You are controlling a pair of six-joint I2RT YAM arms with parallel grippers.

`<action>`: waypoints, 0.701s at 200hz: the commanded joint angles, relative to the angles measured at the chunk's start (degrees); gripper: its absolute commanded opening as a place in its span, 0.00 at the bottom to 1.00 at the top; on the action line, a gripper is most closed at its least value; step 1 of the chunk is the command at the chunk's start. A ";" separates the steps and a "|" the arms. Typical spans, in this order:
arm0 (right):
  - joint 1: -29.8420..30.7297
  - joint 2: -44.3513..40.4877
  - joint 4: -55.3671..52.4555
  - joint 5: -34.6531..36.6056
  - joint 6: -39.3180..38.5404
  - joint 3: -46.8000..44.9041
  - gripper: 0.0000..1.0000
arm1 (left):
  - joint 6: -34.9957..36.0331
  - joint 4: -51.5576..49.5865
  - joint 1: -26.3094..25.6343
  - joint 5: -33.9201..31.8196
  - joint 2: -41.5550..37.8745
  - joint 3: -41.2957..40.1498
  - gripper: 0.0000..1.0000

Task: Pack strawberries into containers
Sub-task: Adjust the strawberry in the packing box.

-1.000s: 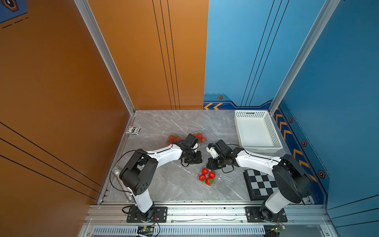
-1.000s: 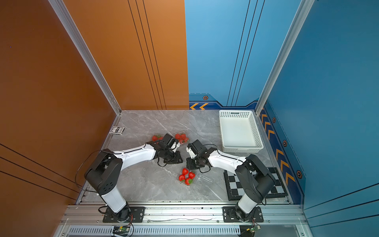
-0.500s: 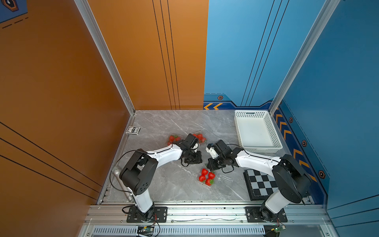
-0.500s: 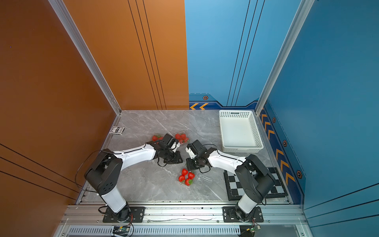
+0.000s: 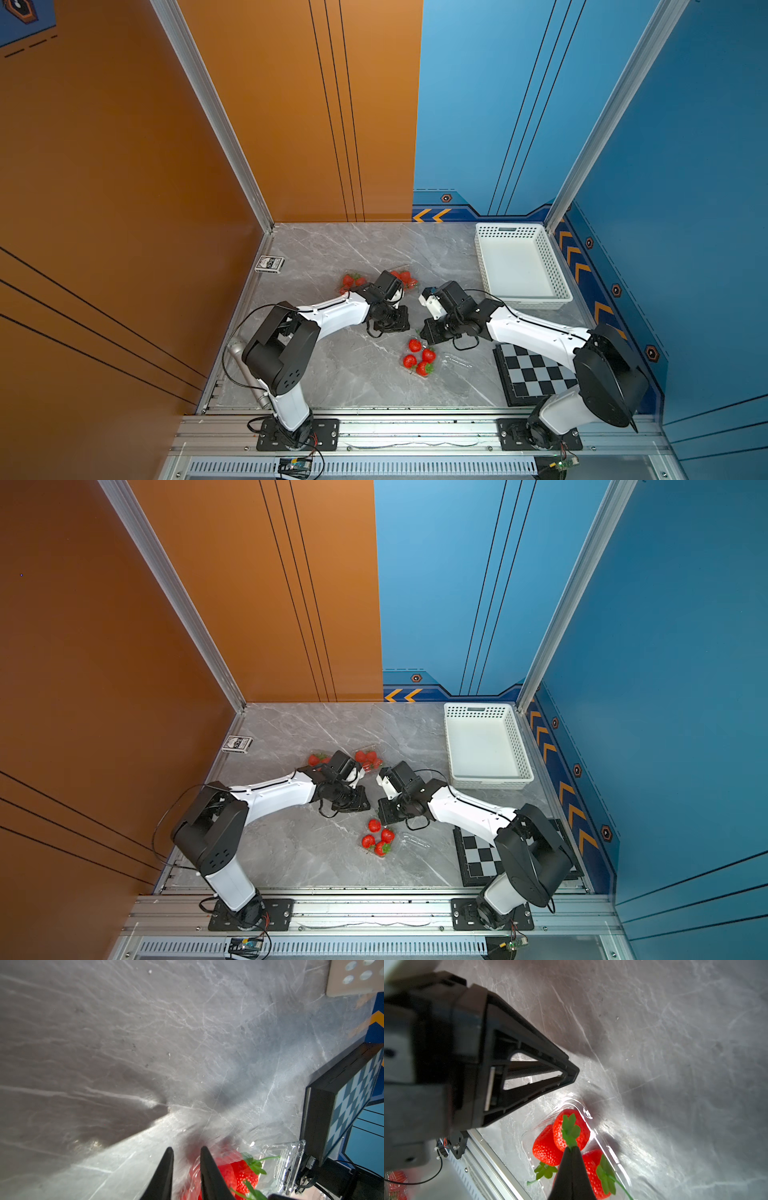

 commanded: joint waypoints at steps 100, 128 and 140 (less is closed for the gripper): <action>2.39 1.29 -3.18 -1.42 2.27 -3.07 0.00 | -0.48 1.33 -0.04 1.91 1.52 -0.02 0.26; 3.03 2.96 -4.63 -2.56 2.83 -2.86 0.03 | -0.49 1.46 -0.03 1.96 1.59 0.00 0.26; 3.20 3.34 -5.38 -2.26 3.37 -2.76 0.05 | -0.49 1.46 -0.06 2.00 1.61 0.09 0.26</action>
